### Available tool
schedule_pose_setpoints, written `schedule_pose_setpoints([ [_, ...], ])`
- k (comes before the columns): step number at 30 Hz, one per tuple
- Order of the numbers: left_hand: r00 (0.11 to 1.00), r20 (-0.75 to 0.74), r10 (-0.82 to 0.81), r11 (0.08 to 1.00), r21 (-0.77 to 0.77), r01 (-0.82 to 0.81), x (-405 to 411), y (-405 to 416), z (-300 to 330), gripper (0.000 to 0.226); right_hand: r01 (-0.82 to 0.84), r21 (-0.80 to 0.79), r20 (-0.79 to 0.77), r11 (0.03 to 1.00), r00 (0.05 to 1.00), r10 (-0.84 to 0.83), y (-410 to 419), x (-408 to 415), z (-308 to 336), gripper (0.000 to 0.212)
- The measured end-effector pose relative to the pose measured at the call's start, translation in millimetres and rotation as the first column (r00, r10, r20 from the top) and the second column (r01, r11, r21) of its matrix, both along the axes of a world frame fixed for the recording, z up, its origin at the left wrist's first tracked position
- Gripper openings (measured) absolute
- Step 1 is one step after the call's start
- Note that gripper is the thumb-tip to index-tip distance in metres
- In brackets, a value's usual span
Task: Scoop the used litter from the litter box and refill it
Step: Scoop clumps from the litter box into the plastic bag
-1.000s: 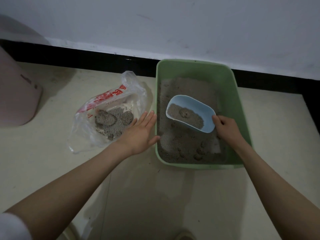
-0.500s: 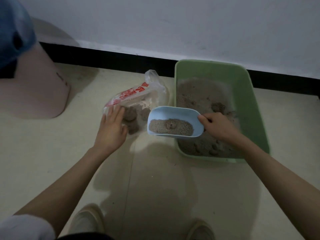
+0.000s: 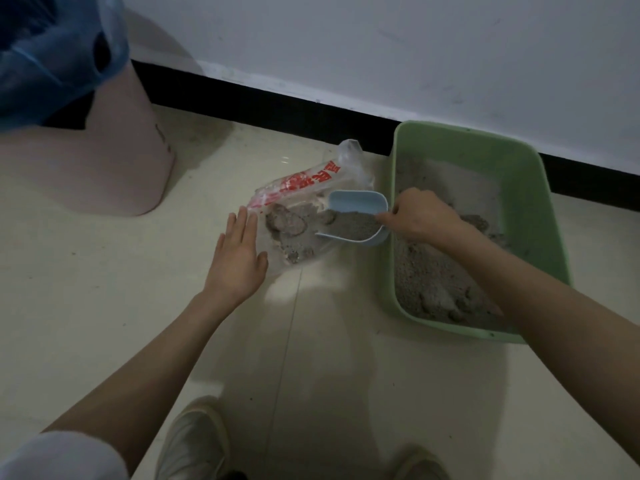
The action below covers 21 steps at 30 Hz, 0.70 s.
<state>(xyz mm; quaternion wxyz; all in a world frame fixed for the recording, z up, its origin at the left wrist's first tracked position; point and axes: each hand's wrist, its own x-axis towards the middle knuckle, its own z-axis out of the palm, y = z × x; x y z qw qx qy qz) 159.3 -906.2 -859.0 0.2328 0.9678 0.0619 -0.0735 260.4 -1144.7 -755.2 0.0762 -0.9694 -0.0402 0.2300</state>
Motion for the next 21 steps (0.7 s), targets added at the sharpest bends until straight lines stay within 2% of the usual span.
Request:
schedule_pose_setpoints([
  [6,1.000,-0.009,-0.016,1.000,-0.025,0.016,1,-12,-1,0.067,-0.083,-0.048,0.103,0.995,0.991,0.088,-6,-3,12,0.030],
  [9,0.998,0.015,-0.063,0.998,-0.015,0.063,0,-22,1,0.066,-0.101,0.034,0.146,0.994,0.985,0.095,-25,-3,18,0.032],
  [13,0.986,0.037,-0.162,0.987,-0.008,0.163,-1,-44,6,0.066,-0.038,0.167,0.245,0.985,0.969,-0.004,-68,-9,21,0.046],
  [17,0.932,0.031,-0.360,0.933,0.033,0.359,-1,-79,12,0.080,0.091,0.248,0.261,0.964,0.953,-0.157,-122,-22,12,0.055],
  [19,0.895,0.018,-0.446,0.894,0.055,0.445,-2,-100,16,0.081,0.147,0.194,0.238,0.970,0.952,-0.192,-149,-27,5,0.058],
  [21,0.855,0.003,-0.519,0.852,0.084,0.517,-1,-120,21,0.079,0.187,0.061,0.232,0.980,0.953,-0.197,-176,-30,0,0.052],
])
